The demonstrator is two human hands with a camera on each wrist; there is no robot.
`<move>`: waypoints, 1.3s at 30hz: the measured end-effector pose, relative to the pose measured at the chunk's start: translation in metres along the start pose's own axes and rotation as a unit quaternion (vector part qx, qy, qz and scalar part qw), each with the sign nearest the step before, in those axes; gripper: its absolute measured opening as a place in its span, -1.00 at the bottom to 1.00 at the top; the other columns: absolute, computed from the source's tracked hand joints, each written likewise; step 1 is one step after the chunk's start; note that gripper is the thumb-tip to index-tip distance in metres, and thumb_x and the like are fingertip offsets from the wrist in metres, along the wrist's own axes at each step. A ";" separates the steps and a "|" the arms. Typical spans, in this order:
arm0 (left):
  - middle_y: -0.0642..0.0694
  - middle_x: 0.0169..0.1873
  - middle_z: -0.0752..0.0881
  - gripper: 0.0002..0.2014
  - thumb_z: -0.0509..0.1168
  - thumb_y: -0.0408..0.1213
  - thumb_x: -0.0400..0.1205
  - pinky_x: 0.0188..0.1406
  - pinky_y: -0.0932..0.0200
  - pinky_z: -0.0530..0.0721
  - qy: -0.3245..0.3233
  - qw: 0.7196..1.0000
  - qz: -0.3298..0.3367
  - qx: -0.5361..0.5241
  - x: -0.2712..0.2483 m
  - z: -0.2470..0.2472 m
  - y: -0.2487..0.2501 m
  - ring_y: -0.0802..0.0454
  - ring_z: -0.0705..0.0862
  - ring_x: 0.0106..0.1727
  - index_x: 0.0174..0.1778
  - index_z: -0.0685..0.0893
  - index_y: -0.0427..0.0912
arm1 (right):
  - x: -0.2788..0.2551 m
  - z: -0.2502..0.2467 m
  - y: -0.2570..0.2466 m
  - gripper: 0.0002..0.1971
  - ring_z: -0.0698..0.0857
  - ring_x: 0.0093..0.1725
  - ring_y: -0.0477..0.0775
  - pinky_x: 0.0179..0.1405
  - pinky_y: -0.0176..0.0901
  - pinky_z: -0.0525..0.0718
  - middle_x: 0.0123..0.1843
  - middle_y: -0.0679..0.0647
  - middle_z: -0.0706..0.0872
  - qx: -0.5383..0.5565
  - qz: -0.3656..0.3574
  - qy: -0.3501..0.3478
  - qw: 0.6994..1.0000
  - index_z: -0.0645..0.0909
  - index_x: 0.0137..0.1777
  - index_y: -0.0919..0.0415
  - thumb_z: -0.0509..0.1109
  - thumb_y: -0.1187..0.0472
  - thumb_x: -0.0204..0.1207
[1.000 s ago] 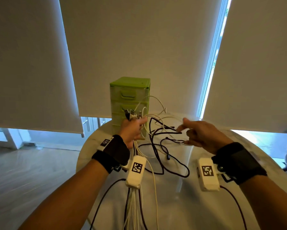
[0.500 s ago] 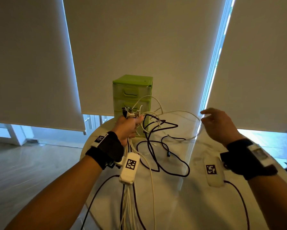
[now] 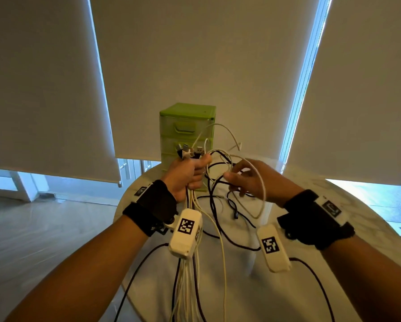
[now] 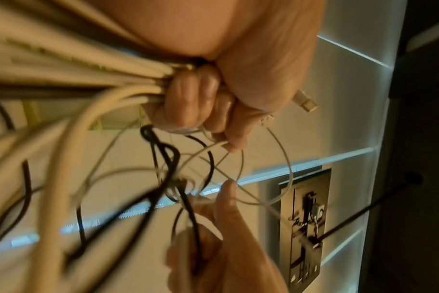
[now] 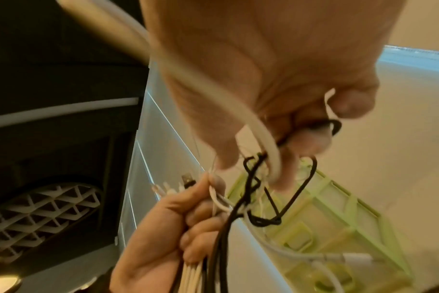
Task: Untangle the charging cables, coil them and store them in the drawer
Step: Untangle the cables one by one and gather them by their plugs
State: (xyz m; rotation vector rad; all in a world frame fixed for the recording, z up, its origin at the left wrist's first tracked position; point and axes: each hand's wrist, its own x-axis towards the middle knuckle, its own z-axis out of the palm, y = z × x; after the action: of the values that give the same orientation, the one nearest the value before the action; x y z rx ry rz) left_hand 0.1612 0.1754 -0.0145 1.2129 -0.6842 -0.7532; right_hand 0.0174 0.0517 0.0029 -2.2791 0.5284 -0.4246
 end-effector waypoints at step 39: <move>0.25 -0.71 0.46 -0.86 0.31 -0.18 0.69 -0.66 0.38 0.34 -0.010 0.973 0.028 0.230 -0.002 0.015 0.008 0.31 0.38 -0.66 -0.19 0.59 0.03 | 0.000 0.015 0.030 -0.78 0.60 -0.06 -0.06 0.02 -0.09 0.64 -0.02 -0.06 0.62 -0.242 -0.151 0.085 0.955 0.73 0.20 -0.05 0.34 0.12 0.62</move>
State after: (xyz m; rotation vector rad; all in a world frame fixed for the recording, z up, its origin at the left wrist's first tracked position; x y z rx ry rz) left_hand 0.1491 0.1704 -0.0032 1.5979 -0.9395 -0.5743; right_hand 0.0168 0.0414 -0.0285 -2.8298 0.3967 -0.7122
